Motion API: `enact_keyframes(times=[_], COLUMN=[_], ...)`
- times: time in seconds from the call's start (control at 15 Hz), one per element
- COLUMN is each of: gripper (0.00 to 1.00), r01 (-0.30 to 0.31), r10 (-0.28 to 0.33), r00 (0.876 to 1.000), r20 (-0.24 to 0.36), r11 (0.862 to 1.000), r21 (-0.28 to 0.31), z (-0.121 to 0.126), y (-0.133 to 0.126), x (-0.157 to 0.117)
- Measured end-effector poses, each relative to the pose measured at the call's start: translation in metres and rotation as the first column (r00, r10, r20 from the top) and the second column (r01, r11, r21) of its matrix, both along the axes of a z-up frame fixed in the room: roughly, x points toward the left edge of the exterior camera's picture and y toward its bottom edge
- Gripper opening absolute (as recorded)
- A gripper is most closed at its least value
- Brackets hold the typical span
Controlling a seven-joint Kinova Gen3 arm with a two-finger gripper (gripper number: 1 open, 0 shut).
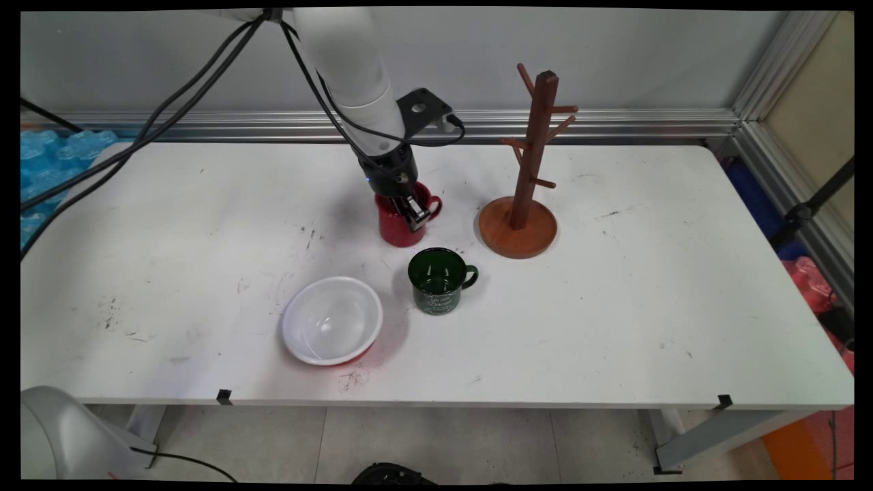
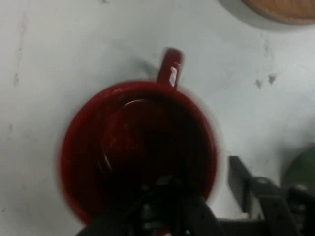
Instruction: Place the picked object on the table
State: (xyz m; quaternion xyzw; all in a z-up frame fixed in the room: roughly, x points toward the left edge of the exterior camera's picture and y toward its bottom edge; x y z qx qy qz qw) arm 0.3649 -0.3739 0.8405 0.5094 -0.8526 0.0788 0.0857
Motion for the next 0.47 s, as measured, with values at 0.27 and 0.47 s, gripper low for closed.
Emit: enact_keyframes(times=[0.27, 0.47], gripper=[1.00, 1.00], r01=[0.004, 0.009], r10=[-0.004, -0.009], r00=[1.000, 1.000], r20=[-0.008, -0.016], r11=[1.000, 1.000], r21=[-0.005, -0.015], z=[-0.0013, -0.0007], y=[-0.0036, -0.0068], x=[-0.0011, -0.0018])
